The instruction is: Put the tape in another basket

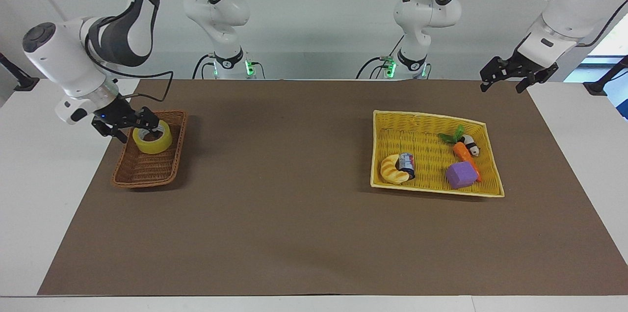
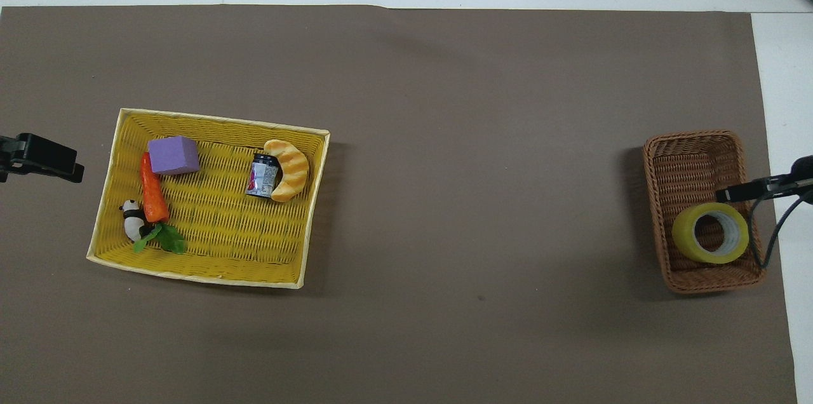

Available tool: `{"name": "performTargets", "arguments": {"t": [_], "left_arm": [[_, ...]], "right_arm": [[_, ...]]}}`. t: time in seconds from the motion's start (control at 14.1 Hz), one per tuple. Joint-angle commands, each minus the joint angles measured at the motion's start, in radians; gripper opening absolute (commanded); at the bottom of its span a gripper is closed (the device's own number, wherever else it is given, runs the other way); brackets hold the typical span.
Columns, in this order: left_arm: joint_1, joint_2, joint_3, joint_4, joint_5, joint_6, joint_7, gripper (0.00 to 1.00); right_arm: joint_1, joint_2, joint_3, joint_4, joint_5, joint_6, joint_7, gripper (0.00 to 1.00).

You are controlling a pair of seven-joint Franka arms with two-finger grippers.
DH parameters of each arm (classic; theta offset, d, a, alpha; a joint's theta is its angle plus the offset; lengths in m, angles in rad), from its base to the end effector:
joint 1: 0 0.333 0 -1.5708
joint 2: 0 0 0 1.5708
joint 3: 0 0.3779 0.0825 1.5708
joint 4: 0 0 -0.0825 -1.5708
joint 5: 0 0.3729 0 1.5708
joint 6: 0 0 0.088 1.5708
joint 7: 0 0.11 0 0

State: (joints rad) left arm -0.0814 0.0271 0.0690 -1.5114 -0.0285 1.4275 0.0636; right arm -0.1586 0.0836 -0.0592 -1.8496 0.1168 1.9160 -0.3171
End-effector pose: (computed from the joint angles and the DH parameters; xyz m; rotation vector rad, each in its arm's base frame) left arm 0.5379 -0.0108 0.6840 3.1051 -0.1218 -0.1714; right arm 0.5664 -0.1154 0.5366 -3.0348 -0.0895 -0.0172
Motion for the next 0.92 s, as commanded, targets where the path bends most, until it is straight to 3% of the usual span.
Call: {"name": "performTargets", "arguments": {"t": [0.0,0.14,0.57,0.85], "left_arm": [[0.005,-0.007,-0.003,0.01,0.01,-0.016,0.002,1.0],[0.006,-0.007,-0.006,0.01,0.01,-0.016,0.002,1.0],[0.006,-0.007,-0.006,0.01,0.01,-0.018,0.002,1.0],[0.006,-0.007,-0.003,0.01,0.01,-0.016,0.002,1.0]], "right_arm": [[0.077,-0.048,-0.002,-0.003,-0.049,-0.055,0.186,1.0],[0.103,-0.07,-0.001,0.027,-0.069,-0.089,0.297,1.0],[0.099,-0.07,0.001,0.317,-0.065,-0.392,0.444,1.0],[0.099,-0.108,-0.002,0.372,-0.071,-0.491,0.471,1.0]]}}
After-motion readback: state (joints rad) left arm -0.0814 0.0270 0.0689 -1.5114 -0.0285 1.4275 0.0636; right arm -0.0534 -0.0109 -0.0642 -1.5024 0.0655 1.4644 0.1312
